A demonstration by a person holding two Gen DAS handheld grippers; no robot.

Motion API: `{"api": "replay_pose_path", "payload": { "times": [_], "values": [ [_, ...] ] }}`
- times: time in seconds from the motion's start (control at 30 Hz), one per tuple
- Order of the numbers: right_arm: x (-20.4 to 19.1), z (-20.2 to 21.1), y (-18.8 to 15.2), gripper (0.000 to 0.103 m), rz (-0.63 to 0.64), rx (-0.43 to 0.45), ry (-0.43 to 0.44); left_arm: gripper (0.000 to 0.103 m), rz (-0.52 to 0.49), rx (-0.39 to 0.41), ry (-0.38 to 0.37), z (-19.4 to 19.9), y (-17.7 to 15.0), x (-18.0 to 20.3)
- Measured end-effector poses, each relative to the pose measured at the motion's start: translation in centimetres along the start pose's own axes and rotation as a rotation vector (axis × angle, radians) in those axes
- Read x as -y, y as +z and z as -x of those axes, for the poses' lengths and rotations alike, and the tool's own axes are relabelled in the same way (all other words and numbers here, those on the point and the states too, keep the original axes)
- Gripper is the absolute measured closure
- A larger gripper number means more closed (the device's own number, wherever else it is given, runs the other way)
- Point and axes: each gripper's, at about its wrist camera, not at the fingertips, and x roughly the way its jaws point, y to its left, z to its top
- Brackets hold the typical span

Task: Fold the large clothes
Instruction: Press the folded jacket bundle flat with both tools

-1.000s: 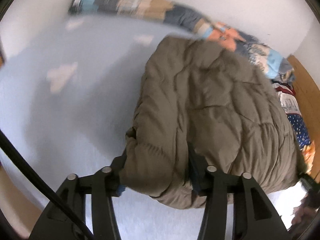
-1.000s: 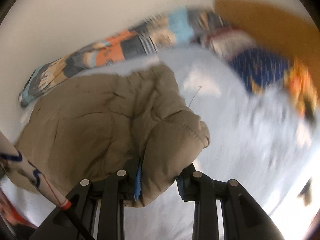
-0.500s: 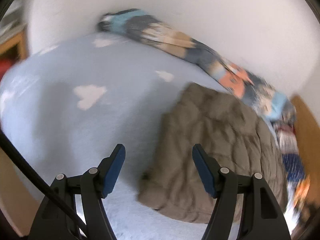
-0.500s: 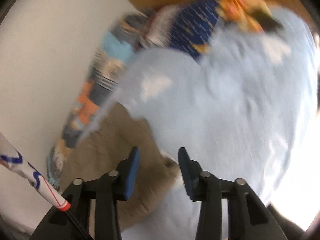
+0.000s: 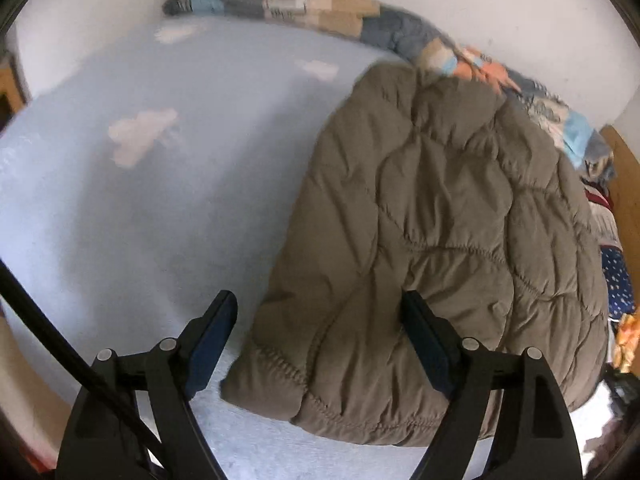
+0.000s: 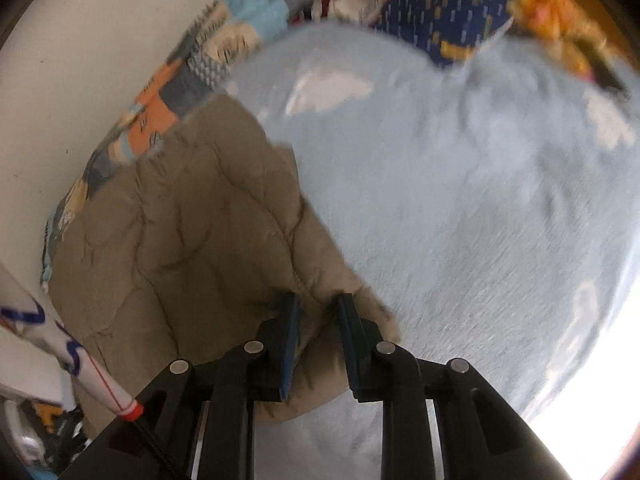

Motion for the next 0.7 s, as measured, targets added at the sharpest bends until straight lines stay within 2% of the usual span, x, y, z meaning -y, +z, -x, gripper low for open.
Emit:
{"api": "replay_pose_path", "payload": {
  "times": [0.07, 0.1, 0.17, 0.3, 0.43, 0.5, 0.6, 0.7],
  "values": [
    [-1.5, 2.1, 0.2, 0.080, 0.073, 0.113, -0.027, 0.020, -0.040, 0.085, -0.005, 1.6, 0.2, 1.2],
    [-2.3, 2.8, 0.1, 0.080, 0.112, 0.161, -0.014, 0.020, -0.068, 0.122, -0.012, 2.3, 0.3, 2.2],
    [-4.4, 3.3, -0.1, 0.080, 0.176, 0.201, 0.040, 0.020, -0.126, 0.163, -0.034, 2.9, 0.2, 4.5],
    [-9.4, 1.8, -0.4, 0.080, 0.295, 0.167, 0.140, 0.019, -0.252, 0.175, -0.077, 2.2, -0.5, 10.1],
    [-14.3, -0.5, -1.3, 0.080, 0.392, 0.154, 0.194, 0.019, -0.325, 0.141, -0.037, -0.4, -1.1, 13.6],
    [-15.9, -1.9, -2.0, 0.080, 0.418, 0.127, 0.182, 0.019, -0.319, 0.112, -0.028, -1.7, -1.0, 13.9],
    [-17.3, -4.2, -2.8, 0.080, 0.482, 0.082, 0.097, 0.012, -0.331, 0.089, -0.009, -2.8, -0.8, 13.9],
    [-17.4, -6.0, -3.4, 0.080, 0.518, 0.030, 0.055, 0.010, -0.346, 0.074, 0.004, -3.8, -0.6, 13.8]
  ]
}}
